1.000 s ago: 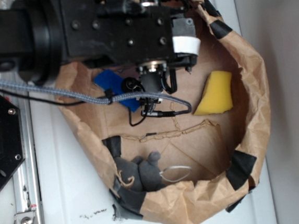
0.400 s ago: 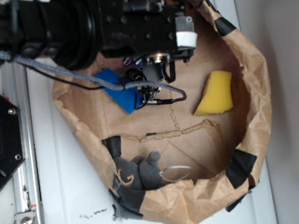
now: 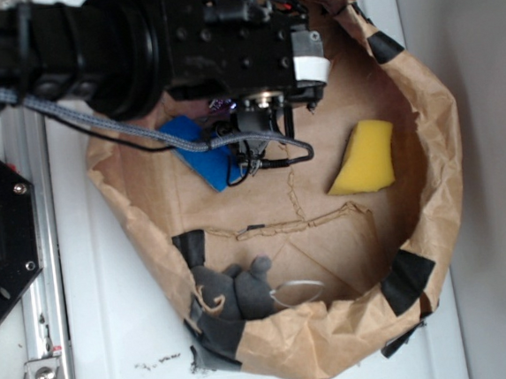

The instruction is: Grab the silver keys.

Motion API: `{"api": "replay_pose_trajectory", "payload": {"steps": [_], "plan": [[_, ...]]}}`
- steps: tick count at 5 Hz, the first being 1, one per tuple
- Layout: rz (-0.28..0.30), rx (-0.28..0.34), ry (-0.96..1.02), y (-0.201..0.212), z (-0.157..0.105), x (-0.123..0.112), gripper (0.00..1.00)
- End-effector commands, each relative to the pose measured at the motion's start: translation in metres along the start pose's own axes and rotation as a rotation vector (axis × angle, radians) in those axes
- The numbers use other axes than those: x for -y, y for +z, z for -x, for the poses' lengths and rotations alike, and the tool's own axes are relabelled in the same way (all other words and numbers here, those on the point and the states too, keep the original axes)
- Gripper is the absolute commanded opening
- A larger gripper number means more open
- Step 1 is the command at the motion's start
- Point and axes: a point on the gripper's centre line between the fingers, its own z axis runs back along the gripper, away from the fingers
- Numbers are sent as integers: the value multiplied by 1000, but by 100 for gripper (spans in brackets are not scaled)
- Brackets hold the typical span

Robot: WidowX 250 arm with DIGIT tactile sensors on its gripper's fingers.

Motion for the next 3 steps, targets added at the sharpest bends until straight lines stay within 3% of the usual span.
{"api": "replay_pose_trajectory", "payload": {"steps": [1,3], "plan": [[-33,39,40,9,-10,-14,0],[-37,36,38,13,-11,-13,0]]}}
